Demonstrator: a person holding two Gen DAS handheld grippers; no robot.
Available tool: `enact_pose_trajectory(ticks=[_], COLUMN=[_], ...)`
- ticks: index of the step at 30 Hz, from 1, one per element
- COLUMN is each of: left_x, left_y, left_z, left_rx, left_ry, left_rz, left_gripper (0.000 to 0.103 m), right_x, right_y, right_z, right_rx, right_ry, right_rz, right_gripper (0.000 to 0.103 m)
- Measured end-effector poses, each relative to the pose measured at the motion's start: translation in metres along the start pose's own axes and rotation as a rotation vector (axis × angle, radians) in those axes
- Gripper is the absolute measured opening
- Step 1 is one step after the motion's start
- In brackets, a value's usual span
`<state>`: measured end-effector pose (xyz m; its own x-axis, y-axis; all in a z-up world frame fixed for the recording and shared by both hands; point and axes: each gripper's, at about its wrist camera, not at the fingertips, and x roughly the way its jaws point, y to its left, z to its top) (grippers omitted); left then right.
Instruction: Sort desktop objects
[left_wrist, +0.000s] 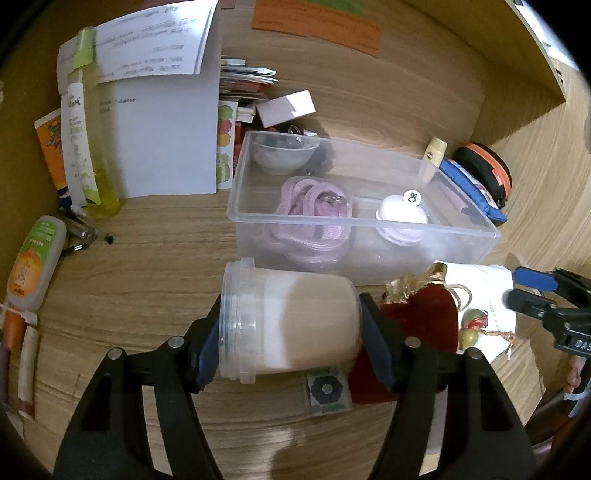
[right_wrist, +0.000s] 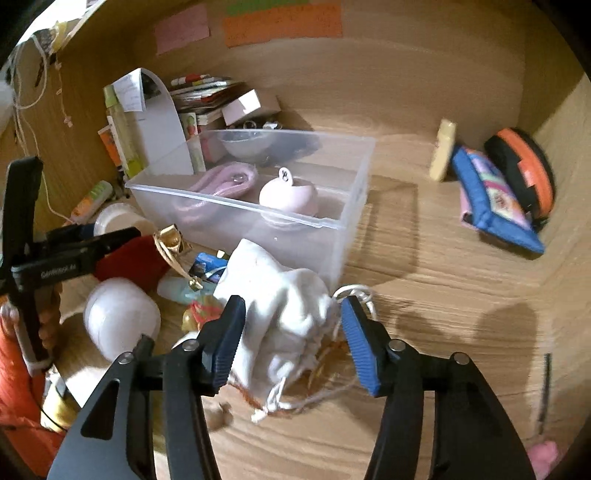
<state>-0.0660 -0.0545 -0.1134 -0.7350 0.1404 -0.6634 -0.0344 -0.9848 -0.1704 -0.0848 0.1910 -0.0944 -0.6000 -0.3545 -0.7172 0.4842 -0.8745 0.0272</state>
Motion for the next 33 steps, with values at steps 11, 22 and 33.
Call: enact_pose_trajectory(ticks=[11,22,33], left_x=[-0.003,-0.003,-0.006], left_y=[0.006,0.008,0.005], left_z=[-0.001,-0.001,-0.001], left_rx=[-0.034,-0.043,-0.045], left_ry=[-0.013,-0.017,-0.027], left_rz=[-0.029,-0.033,-0.018], left_gripper=[0.066,0.066,0.066], right_x=[-0.025,0.035,0.022], right_y=[0.036,0.073,0.062], right_z=[0.002,-0.006,-0.005], right_rx=[-0.119,-0.254,-0.219], right_ry=[-0.077,0.047,-0.011], right_rz=[0.009,0.056,0.037], right_gripper=[0.060,0.044,0.029])
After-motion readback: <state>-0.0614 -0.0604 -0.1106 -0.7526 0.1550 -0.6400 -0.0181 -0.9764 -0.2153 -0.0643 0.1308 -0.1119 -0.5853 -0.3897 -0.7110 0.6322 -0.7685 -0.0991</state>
